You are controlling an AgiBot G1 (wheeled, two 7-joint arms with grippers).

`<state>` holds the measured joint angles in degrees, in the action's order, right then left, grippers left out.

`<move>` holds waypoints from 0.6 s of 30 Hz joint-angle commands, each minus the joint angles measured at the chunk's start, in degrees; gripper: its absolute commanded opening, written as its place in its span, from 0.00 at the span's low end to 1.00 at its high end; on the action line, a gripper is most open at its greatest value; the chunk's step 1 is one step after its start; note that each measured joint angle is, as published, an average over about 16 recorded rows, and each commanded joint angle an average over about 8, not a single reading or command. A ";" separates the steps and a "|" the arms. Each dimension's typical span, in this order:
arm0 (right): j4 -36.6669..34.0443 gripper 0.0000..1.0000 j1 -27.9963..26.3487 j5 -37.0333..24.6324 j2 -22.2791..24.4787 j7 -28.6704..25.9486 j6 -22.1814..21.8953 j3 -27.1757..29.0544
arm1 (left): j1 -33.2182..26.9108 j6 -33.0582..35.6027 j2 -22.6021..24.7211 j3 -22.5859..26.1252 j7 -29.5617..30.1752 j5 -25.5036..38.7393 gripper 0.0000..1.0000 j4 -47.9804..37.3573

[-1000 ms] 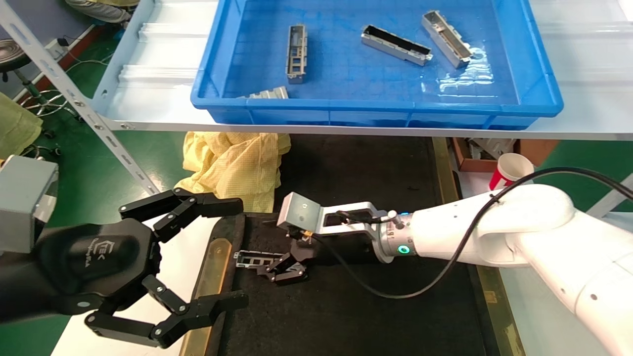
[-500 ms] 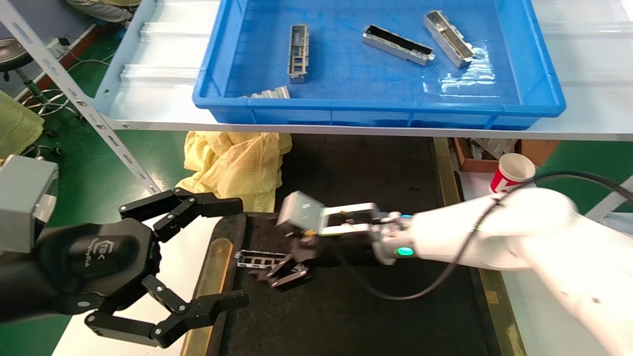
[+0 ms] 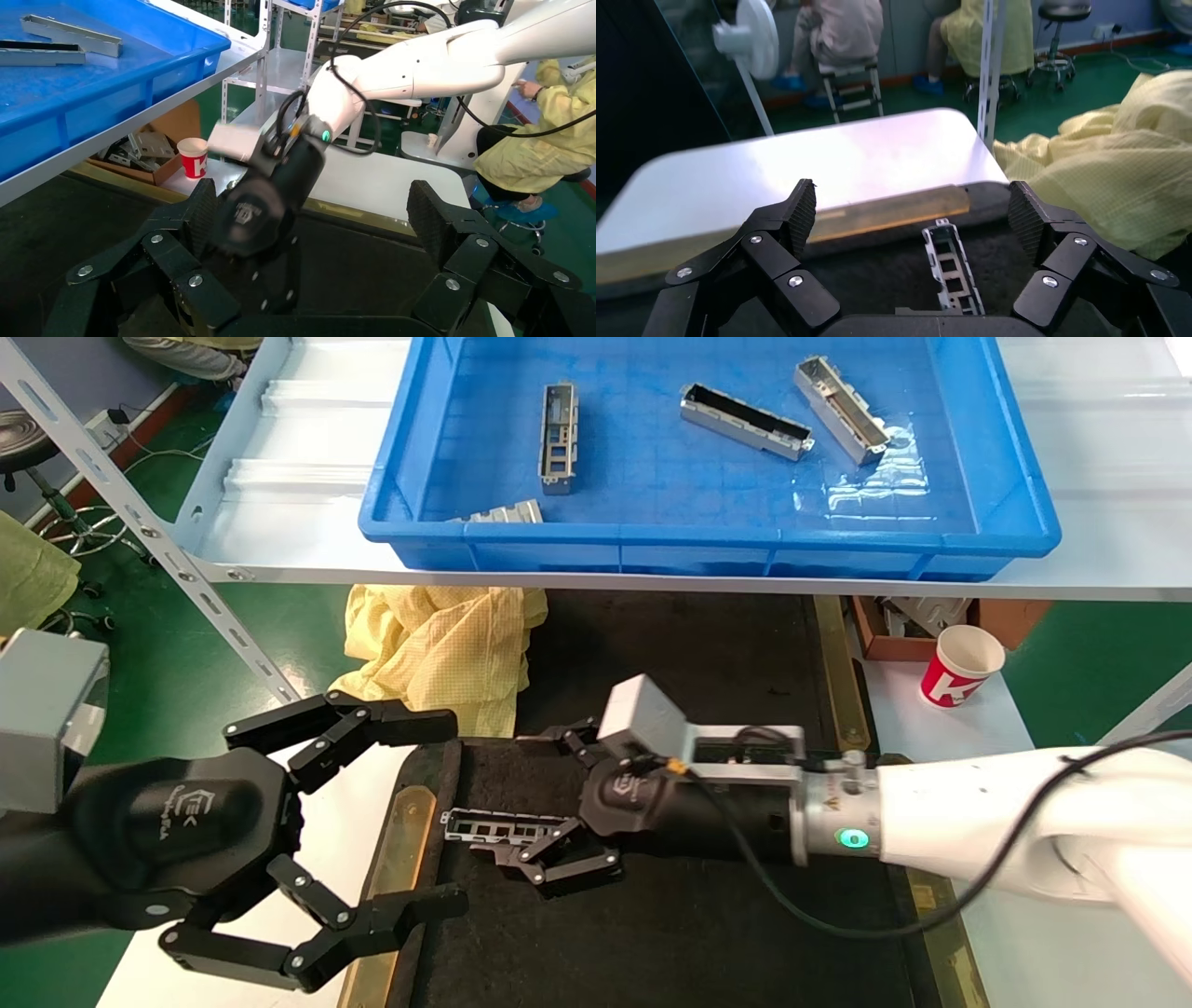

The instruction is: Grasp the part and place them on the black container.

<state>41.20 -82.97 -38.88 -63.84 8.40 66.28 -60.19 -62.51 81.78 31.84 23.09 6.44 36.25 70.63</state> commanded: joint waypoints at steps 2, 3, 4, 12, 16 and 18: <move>2.32 1.00 1.53 -0.21 2.07 -1.37 1.39 3.17 | 0.00 0.00 0.00 0.00 0.00 0.00 1.00 0.00; 3.07 1.00 2.03 -0.28 2.74 -1.82 1.84 4.19 | 0.00 0.00 0.00 0.00 0.00 0.00 1.00 0.00; 3.86 1.00 2.55 -0.35 3.43 -2.28 2.31 5.26 | 0.00 0.00 0.00 0.00 0.00 0.00 1.00 0.00; 10.00 1.00 6.61 -0.92 8.91 -5.92 6.00 13.65 | 0.00 0.00 0.00 0.00 0.00 0.00 1.00 0.00; 13.10 1.00 8.66 -1.20 11.66 -7.75 7.85 17.87 | 0.00 0.00 0.00 0.00 0.00 0.00 1.00 0.00; 14.63 1.00 9.67 -1.35 13.02 -8.65 8.77 19.95 | 0.00 0.00 0.00 0.00 0.00 0.00 1.00 0.00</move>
<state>55.84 -73.29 -40.23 -50.81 -0.26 75.06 -40.22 -62.51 81.78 31.84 23.10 6.44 36.25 70.63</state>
